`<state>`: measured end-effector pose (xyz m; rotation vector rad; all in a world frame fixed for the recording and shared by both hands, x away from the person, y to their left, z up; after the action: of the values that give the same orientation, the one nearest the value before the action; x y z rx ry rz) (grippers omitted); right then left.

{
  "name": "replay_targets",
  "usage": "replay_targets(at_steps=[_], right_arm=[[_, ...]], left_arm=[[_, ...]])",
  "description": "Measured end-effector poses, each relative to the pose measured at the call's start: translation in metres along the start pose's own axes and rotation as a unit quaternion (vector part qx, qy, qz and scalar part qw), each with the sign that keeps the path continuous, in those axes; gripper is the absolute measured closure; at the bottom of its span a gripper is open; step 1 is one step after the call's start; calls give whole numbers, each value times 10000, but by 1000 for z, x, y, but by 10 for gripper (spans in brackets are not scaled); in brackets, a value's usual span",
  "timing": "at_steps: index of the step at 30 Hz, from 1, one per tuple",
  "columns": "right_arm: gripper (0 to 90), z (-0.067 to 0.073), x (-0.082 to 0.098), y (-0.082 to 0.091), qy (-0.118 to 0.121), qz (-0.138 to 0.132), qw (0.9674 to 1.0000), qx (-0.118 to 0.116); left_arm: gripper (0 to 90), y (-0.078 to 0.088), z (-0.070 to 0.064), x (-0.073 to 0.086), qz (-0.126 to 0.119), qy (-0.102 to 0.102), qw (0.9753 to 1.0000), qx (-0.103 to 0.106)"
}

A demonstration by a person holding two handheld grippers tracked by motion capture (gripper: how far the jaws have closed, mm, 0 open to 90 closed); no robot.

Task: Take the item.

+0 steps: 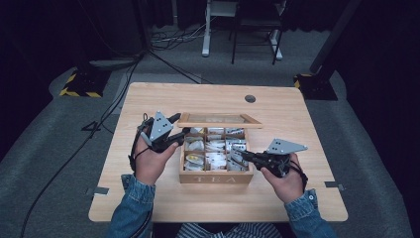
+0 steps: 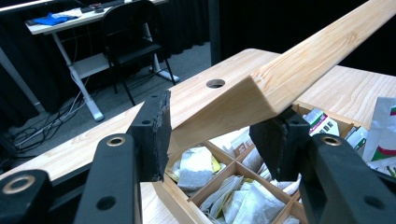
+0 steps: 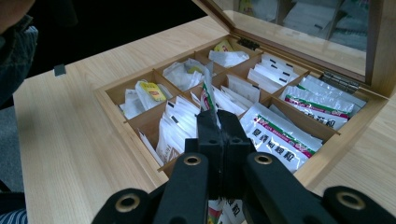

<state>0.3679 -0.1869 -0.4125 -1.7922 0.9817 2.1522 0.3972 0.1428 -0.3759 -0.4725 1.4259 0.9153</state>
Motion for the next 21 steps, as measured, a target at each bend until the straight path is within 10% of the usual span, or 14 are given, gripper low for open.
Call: replay_targets(at_steps=[21], right_arm=[[898, -12, -8, 24, -107, -359, 9990, 257]], left_arm=[[495, -1, 0, -1, -12, -5, 10000, -1]])
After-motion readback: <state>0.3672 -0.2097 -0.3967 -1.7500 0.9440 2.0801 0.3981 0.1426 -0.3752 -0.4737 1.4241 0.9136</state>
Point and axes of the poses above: each handheld gripper's, and its own axes: y roughly backward along the jaws, x roughly out of its underside, z roughly to its left, the point moved 2 cm from there along -y, roughly forward along the jaws, and after that the axes turned 4 degrees about -z, right-handed, at the moved point
